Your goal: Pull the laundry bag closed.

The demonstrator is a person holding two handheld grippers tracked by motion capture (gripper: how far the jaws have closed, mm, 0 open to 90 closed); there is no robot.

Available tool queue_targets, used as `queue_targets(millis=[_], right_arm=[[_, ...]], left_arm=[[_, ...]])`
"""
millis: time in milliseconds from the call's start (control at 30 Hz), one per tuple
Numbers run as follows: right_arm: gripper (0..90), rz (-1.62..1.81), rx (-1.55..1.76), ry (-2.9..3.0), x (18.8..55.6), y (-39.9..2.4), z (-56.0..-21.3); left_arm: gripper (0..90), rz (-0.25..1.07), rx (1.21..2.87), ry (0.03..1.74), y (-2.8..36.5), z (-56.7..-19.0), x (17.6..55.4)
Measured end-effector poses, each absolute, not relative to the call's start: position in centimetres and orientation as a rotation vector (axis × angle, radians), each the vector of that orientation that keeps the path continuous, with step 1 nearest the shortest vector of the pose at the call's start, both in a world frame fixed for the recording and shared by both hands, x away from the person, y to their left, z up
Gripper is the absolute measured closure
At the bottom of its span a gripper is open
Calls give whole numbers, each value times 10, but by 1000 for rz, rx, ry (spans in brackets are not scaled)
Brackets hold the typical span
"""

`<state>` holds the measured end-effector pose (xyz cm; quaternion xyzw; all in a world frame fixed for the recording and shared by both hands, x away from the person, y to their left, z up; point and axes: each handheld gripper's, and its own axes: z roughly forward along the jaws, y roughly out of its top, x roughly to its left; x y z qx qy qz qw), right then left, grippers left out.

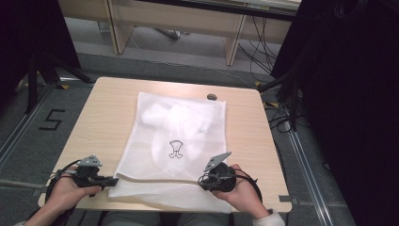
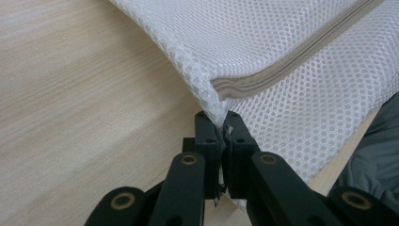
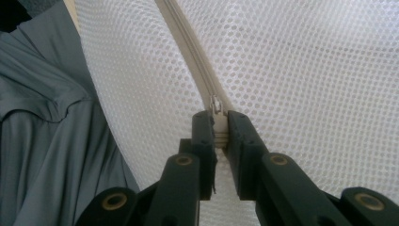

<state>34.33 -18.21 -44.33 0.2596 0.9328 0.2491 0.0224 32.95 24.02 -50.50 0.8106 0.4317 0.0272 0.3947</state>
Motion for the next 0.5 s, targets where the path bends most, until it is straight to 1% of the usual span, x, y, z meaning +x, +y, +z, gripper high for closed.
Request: queue_targets(millis=[233,267,333,367,500], right_arm=[[823,771,798,2883,343,-189,-443],[823,769,804,2880,343,-190,-443],[822,765,803,2879,343,-191,-443],[823,769,813,2879,343,-192,-443],[822,759,818,2888,343,-193,-443]], left_arm=[[858,59,2076,1093,241,-504,330],[858,74,2059,1091,240,-505,330],[858,53,2074,1093,241,-504,330],[858,71,2058,1092,240,-505,330],[858,72,2061,1092,241,-504,330]])
